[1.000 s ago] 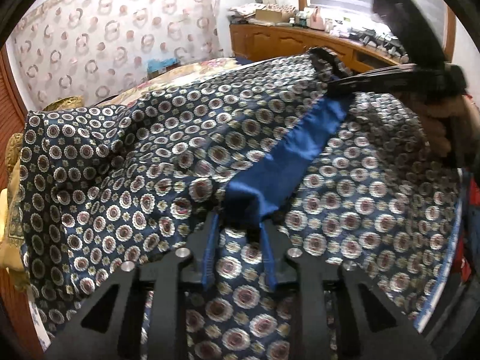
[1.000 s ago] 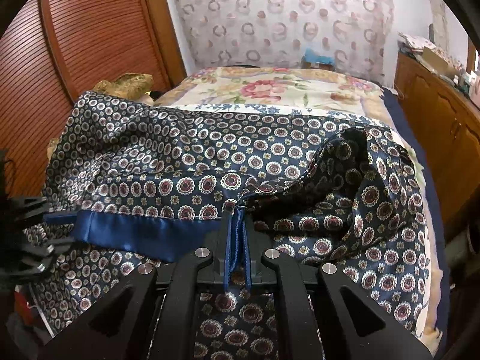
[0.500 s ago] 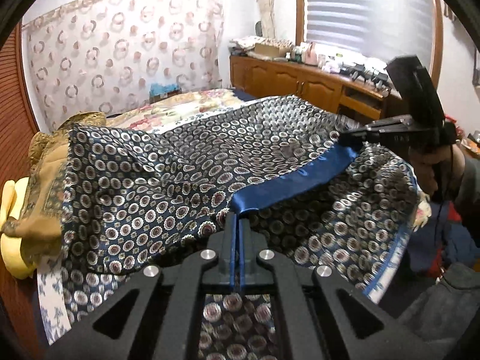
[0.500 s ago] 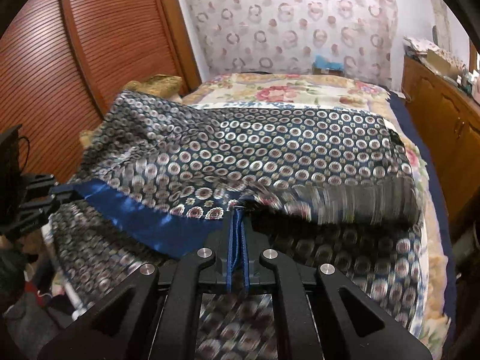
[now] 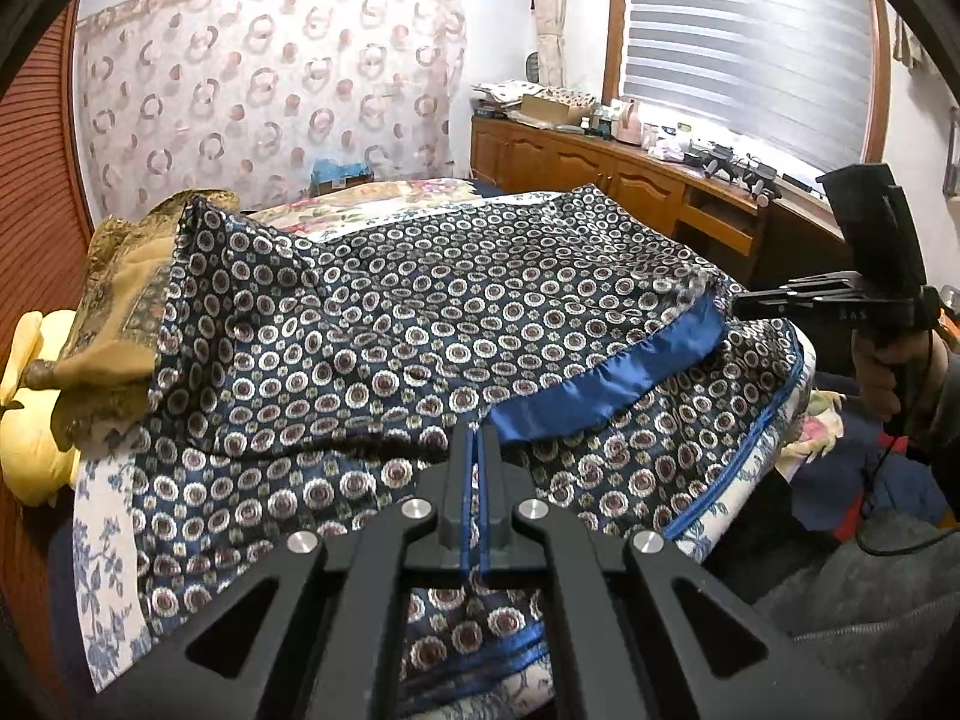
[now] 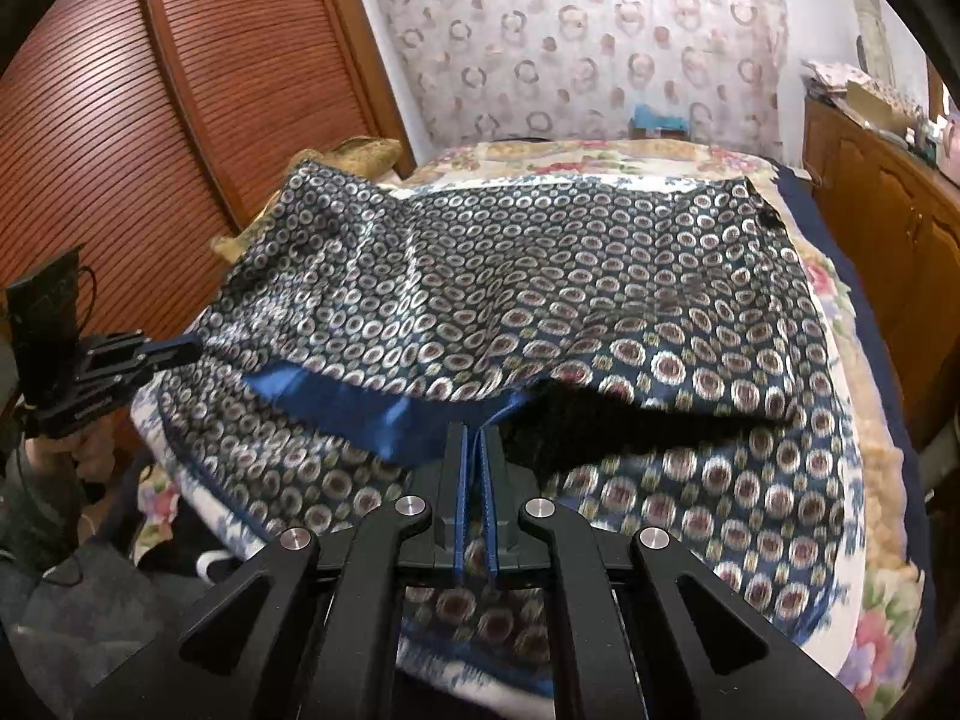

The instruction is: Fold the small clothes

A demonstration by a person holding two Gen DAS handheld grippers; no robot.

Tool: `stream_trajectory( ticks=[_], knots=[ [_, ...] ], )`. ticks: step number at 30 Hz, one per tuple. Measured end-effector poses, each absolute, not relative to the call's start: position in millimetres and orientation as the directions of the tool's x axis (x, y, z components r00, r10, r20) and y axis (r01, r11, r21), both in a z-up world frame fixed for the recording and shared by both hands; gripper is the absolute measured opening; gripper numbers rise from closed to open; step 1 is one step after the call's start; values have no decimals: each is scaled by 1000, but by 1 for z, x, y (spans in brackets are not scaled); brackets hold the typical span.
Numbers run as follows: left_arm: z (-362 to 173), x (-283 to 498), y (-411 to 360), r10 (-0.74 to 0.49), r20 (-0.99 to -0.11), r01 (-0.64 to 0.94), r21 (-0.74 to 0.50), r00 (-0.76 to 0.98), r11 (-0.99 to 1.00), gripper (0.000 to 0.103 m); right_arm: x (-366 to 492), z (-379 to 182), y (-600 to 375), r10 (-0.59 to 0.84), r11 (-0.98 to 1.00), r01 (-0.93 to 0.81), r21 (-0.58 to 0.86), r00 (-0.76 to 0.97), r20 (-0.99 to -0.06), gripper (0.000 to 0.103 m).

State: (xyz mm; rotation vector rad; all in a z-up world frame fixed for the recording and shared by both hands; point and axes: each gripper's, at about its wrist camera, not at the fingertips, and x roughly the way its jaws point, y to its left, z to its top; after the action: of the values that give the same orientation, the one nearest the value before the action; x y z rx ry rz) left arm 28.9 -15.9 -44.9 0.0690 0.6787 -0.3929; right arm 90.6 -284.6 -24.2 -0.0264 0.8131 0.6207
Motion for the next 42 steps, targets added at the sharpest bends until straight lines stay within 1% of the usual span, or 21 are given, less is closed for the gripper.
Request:
stream_trajectory(
  ticks=[2,5,7,9,11,12,13,16,19,24,27,30,31,32,34,39,42],
  knots=[
    [-46,30,-15,-327,-626,362,-76,708,929,0,85,-28,-288,483,835,-520,181,533,-695,2],
    [-51,35,-12,-323,-634,346,-93,703,934,9,87,-29,-298,465,853,-490,181,555,-690,2],
    [-53,38,-5,-307,-635,325,-92,709,941,20,90,-26,-310,445,871,-459,176,585,-678,2],
    [-54,41,4,-288,-635,297,-96,717,950,25,94,-24,-320,425,885,-433,169,607,-672,6],
    [-55,44,16,-259,-635,259,-96,728,961,34,98,-22,-328,393,902,-405,148,633,-667,17],
    [-55,45,22,-242,-632,239,-92,736,967,38,101,-21,-334,377,912,-386,141,646,-664,20],
    [-56,47,30,-214,-630,209,-83,747,974,38,103,-21,-339,370,915,-377,141,651,-662,22],
    [-56,55,48,-152,-634,144,-64,758,987,39,111,-23,-350,328,933,-340,118,670,-666,36],
    [-55,65,64,-112,-632,96,-60,767,994,39,121,-27,-358,301,944,-312,108,674,-675,40],
    [-60,85,86,-34,-635,11,-40,771,999,39,138,-34,-365,258,957,-274,90,674,-692,44],
    [-65,93,92,-50,-626,17,-59,778,998,39,146,-38,-368,250,961,-259,95,669,-700,46],
    [-72,101,96,-44,-638,9,-58,769,998,33,152,-41,-368,241,964,-248,96,662,-709,48],
    [-75,103,96,-35,-644,4,-49,764,999,27,154,-43,-367,236,965,-243,95,660,-713,48],
    [-76,104,95,-43,-644,13,-50,764,999,23,157,-45,-367,232,967,-238,95,655,-719,49],
    [-78,105,90,-60,-647,40,-47,760,998,19,160,-49,-365,216,970,-228,84,649,-729,49],
    [-80,108,78,-52,-652,66,-2,756,998,18,165,-60,-362,181,976,-213,54,642,-745,49],
    [-81,113,79,-17,-662,42,23,749,999,18,164,-62,-360,171,976,-214,38,645,-745,49]
  ],
)
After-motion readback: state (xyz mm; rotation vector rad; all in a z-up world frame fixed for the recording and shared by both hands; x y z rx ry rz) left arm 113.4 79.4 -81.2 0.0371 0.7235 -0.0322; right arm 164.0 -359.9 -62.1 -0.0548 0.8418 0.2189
